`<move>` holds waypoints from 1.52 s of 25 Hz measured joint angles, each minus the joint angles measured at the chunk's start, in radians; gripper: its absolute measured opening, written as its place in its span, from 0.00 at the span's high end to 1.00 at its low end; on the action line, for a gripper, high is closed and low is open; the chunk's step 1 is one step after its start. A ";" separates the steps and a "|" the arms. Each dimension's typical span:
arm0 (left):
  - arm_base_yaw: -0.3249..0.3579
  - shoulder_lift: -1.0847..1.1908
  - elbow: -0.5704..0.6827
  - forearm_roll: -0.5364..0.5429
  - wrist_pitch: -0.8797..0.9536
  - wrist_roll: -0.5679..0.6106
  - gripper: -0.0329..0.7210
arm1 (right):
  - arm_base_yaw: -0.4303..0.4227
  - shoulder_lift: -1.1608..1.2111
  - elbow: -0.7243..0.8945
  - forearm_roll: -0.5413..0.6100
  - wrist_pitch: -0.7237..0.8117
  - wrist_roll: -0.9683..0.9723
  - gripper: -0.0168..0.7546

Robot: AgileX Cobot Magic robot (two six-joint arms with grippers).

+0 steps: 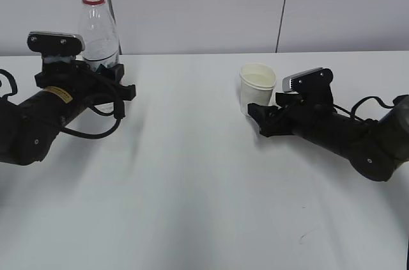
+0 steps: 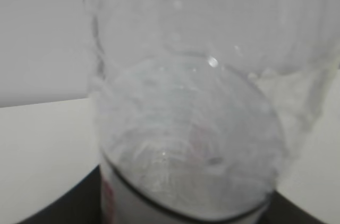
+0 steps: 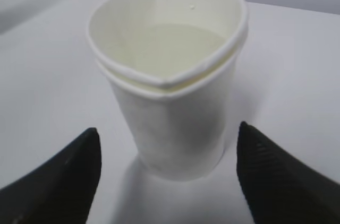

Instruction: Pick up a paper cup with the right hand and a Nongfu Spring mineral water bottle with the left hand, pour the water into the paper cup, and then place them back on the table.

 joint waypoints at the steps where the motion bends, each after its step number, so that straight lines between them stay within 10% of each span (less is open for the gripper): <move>1: 0.000 0.000 0.000 0.000 0.000 0.000 0.53 | 0.000 -0.010 0.014 0.002 -0.002 0.000 0.21; 38: 0.000 0.156 -0.079 0.001 -0.094 -0.019 0.52 | 0.000 -0.239 0.274 0.139 -0.012 -0.035 0.21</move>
